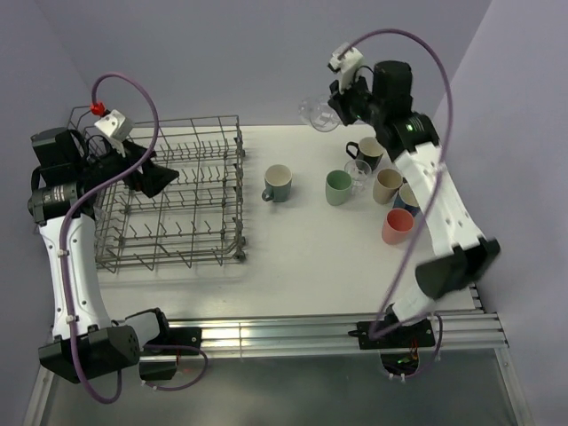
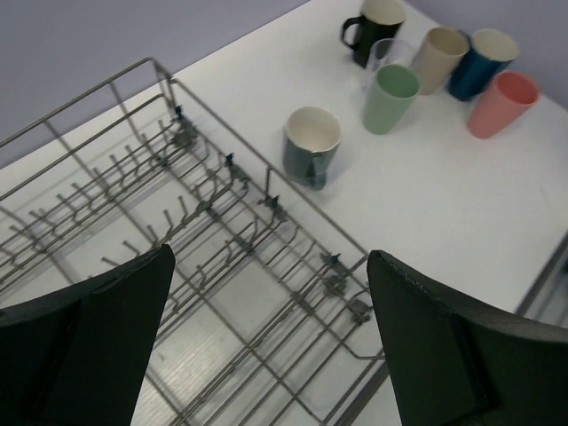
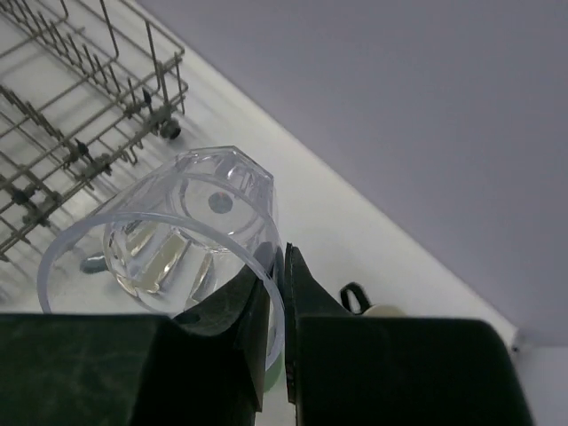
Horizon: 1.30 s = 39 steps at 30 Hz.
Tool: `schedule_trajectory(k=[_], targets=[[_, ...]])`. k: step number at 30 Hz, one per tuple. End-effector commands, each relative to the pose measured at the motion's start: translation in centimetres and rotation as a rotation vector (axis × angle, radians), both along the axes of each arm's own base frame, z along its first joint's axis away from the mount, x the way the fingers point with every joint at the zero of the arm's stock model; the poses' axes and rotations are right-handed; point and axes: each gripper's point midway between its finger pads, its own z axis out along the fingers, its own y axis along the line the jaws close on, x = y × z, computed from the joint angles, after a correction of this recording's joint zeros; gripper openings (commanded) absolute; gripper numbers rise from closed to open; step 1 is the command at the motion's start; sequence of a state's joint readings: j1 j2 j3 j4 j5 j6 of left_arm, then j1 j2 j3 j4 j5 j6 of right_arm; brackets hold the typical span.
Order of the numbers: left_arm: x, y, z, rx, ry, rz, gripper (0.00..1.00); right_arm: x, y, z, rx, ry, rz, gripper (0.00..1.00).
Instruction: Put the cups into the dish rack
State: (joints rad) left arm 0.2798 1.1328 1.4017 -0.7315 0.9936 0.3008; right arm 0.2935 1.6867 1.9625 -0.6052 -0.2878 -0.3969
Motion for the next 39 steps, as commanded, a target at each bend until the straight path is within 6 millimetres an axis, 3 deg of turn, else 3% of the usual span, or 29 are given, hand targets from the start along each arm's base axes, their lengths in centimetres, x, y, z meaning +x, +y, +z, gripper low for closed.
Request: schedule_trajectory(k=[1, 2, 3, 5, 6, 8, 9, 10, 11, 12, 14, 15, 16, 18, 19, 24, 28, 33, 39], targets=[[-2.3, -2.7, 3.1, -0.102, -0.001, -0.162, 0.99, -3.4, 2.1, 6.6, 0.010, -0.341, 0.097, 0.00], [-2.6, -3.0, 3.4, -0.123, 0.012, -0.181, 0.99, -4.2, 2.5, 6.9, -0.010, -0.395, 0.109, 0.00], [-3.0, -3.4, 3.8, -0.139, 0.017, -0.209, 0.99, -6.6, 2.5, 9.3, -0.006, -0.493, 0.125, 0.00], [-4.0, -4.4, 5.0, -0.213, 0.057, -0.266, 0.98, -8.7, 4.6, 9.4, -0.051, -0.628, 0.185, 0.00], [-4.5, -4.9, 5.6, -0.248, 0.073, -0.291, 0.98, -10.7, 4.6, 11.3, -0.042, -0.718, 0.201, 0.00], [-4.7, -5.4, 6.7, -0.323, 0.115, -0.303, 0.98, -13.1, 6.4, 11.6, -0.059, -0.852, 0.255, 0.00], [-5.1, -6.0, 7.1, -0.343, 0.127, -0.322, 0.99, -14.7, 6.5, 12.6, -0.053, -0.918, 0.268, 0.00], [-5.7, -6.4, 7.3, -0.361, 0.140, -0.348, 0.99, -15.3, 7.1, 11.1, -0.100, -0.953, 0.296, 0.00], [-6.1, -6.8, 8.0, -0.397, 0.171, -0.372, 0.99, -17.1, 8.1, 12.3, -0.061, -1.047, 0.328, 0.00], [-6.7, -7.4, 8.1, -0.418, 0.207, -0.410, 0.99, -18.8, 7.7, 13.4, -0.041, -1.116, 0.336, 0.00], [-7.8, -8.3, 7.5, -0.500, 0.366, -0.457, 0.99, -20.5, 8.4, 12.5, -0.054, -1.212, 0.378, 0.00], [-8.2, -9.0, 7.7, -0.489, 0.356, -0.505, 0.99, -22.3, 8.7, 13.0, -0.031, -1.270, 0.415, 0.00], [-8.8, -9.3, 7.5, -0.496, 0.379, -0.524, 0.99, -22.8, 9.1, 11.6, -0.041, -1.285, 0.440, 0.00], [-9.5, -10.4, 6.6, -0.512, 0.439, -0.557, 0.99, -25.2, 9.2, 12.6, 0.009, -1.376, 0.462, 0.00], [-10.0, -10.7, 6.3, -0.514, 0.454, -0.568, 0.99, -25.5, 9.3, 11.8, 0.013, -1.380, 0.476, 0.00], [-11.5, -12.8, 6.0, -0.532, 0.501, -0.601, 0.99, -28.8, 9.6, 11.8, 0.067, -1.463, 0.528, 0.00], [-12.6, -14.1, 5.9, -0.550, 0.533, -0.642, 0.99, -31.3, 10.9, 10.2, 0.080, -1.489, 0.627, 0.00], [-14.1, -15.1, 6.6, -0.556, 0.567, -0.699, 0.99, -32.4, 11.5, 9.1, 0.079, -1.499, 0.679, 0.00], [-16.4, -15.9, 7.5, -0.547, 0.482, -0.767, 0.99, -33.1, 11.9, 9.2, 0.117, -1.459, 0.720, 0.00]])
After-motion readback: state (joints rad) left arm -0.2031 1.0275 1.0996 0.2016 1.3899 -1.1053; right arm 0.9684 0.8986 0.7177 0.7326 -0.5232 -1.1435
